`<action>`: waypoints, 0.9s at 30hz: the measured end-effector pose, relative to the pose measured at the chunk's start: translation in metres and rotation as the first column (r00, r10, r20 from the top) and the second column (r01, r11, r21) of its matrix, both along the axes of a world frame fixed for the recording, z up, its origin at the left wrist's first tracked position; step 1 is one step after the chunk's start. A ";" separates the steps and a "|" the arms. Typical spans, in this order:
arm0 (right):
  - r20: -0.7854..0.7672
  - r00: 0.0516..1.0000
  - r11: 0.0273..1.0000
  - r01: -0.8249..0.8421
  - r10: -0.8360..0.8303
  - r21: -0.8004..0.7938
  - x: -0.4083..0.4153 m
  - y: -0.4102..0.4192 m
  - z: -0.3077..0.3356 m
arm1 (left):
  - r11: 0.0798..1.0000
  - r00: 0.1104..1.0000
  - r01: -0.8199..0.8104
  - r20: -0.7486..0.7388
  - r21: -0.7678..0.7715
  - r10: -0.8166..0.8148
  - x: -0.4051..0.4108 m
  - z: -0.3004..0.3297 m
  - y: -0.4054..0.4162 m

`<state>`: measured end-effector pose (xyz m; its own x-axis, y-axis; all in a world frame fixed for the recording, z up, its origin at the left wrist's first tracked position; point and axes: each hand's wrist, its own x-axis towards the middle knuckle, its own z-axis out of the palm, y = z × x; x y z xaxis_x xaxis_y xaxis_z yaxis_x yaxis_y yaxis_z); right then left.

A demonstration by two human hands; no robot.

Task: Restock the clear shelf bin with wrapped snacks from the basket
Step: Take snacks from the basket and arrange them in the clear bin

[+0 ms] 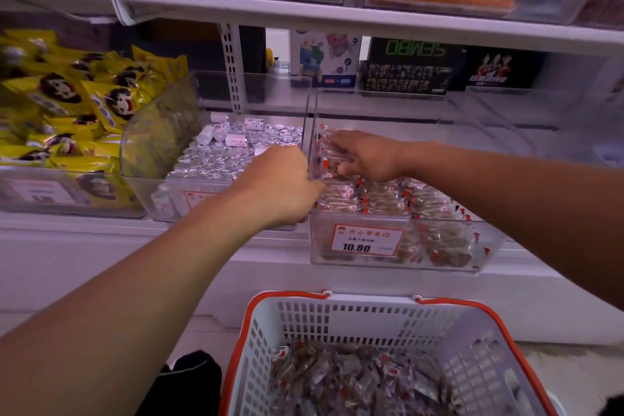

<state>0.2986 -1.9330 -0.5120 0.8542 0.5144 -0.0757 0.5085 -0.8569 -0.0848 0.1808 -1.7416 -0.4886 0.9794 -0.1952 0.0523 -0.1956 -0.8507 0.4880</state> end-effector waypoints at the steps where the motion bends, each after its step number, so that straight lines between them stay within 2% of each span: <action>1: -0.028 1.000 1.000 -0.011 0.011 -0.005 0.000 0.002 -0.003 | 1.000 1.000 -0.001 0.003 -0.003 0.001 -0.001 0.000 0.000; 9: -0.028 0.999 0.987 0.025 -0.030 -0.158 -0.006 0.017 -0.016 | 0.999 0.999 0.004 0.048 0.033 -0.005 0.001 -0.004 0.001; 11: -0.055 0.998 0.993 0.021 -0.028 -0.119 -0.015 0.021 -0.001 | 1.000 1.000 0.004 0.004 0.013 -0.004 0.001 -0.002 0.001; 13: -0.025 0.998 0.996 0.060 -0.062 -0.059 -0.027 0.020 0.020 | 1.000 0.990 0.006 -0.138 -0.012 -0.007 -0.001 0.006 0.003; 15: 0.082 0.991 0.994 0.103 -0.107 0.044 -0.047 0.016 0.040 | 0.999 0.931 0.039 -0.363 -0.009 -0.040 -0.006 0.017 0.015; 17: 0.317 0.939 0.969 0.059 -0.135 0.238 -0.078 0.006 0.047 | 0.996 0.810 0.087 -0.580 -0.025 -0.086 -0.016 0.024 0.033; 19: 0.631 0.744 0.867 -0.146 -0.220 0.475 -0.127 -0.004 0.035 | 0.991 0.705 0.135 -0.701 -0.015 -0.107 -0.029 0.023 0.045; 20: 0.706 0.654 0.801 -0.254 -0.271 0.542 -0.154 -0.007 0.021 | 0.984 0.672 0.176 -0.734 0.035 -0.094 -0.033 0.016 0.043; 21: 0.733 0.620 0.747 -0.338 -0.281 0.572 -0.177 -0.007 0.003 | 0.970 0.644 0.223 -0.762 0.101 -0.069 -0.036 0.004 0.036; 22: 0.731 0.638 0.718 -0.388 -0.243 0.578 -0.194 -0.006 -0.020 | 0.952 0.622 0.260 -0.783 0.163 -0.036 -0.038 -0.013 0.024; 24: 0.645 0.756 0.735 -0.376 -0.110 0.565 -0.215 -0.003 -0.074 | 0.922 0.577 0.297 -0.816 0.250 0.036 -0.048 -0.056 -0.002; 26: 0.461 0.888 0.825 -0.260 -0.001 0.502 -0.227 -0.005 -0.134 | 0.888 0.555 0.330 -0.827 0.321 0.093 -0.060 -0.108 -0.024; 27: 0.294 0.956 0.878 -0.149 0.010 0.455 -0.231 -0.013 -0.167 | 0.857 0.573 0.366 -0.813 0.363 0.100 -0.067 -0.135 -0.030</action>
<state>0.0674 -1.9461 -0.6795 0.7589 0.4963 0.4215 0.6353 -0.7066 -0.3117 0.1140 -1.7717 -0.6234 0.5284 -0.0961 -0.8436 -0.0656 -0.9952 0.0723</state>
